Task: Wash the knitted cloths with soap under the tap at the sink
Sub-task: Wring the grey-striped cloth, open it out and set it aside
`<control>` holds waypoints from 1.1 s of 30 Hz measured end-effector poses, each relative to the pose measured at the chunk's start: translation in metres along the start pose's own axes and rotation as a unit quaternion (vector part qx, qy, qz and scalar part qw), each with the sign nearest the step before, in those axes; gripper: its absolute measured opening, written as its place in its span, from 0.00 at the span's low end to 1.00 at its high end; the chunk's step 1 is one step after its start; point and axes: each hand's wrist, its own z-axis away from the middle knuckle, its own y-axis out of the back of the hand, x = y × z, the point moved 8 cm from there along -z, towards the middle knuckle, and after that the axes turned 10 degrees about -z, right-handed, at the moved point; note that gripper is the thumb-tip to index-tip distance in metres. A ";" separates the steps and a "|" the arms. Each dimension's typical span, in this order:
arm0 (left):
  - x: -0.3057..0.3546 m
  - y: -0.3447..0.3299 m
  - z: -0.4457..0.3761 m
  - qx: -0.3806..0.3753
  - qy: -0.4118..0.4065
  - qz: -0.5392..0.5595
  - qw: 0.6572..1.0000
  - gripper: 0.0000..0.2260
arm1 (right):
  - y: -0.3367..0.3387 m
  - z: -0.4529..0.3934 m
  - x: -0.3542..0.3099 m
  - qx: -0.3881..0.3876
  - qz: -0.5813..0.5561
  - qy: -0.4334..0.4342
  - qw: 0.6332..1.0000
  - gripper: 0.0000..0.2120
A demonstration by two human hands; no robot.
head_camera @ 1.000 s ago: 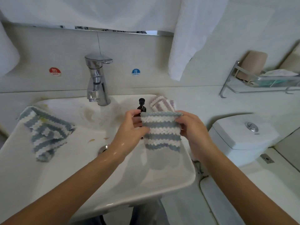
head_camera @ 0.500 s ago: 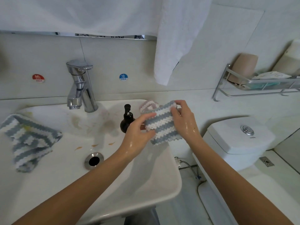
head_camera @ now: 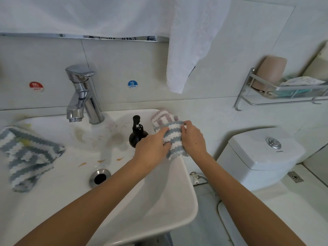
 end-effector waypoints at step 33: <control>-0.009 0.002 0.033 -0.036 -0.138 0.099 0.985 0.26 | 0.009 0.053 -0.022 -0.113 -0.062 0.118 0.985 0.27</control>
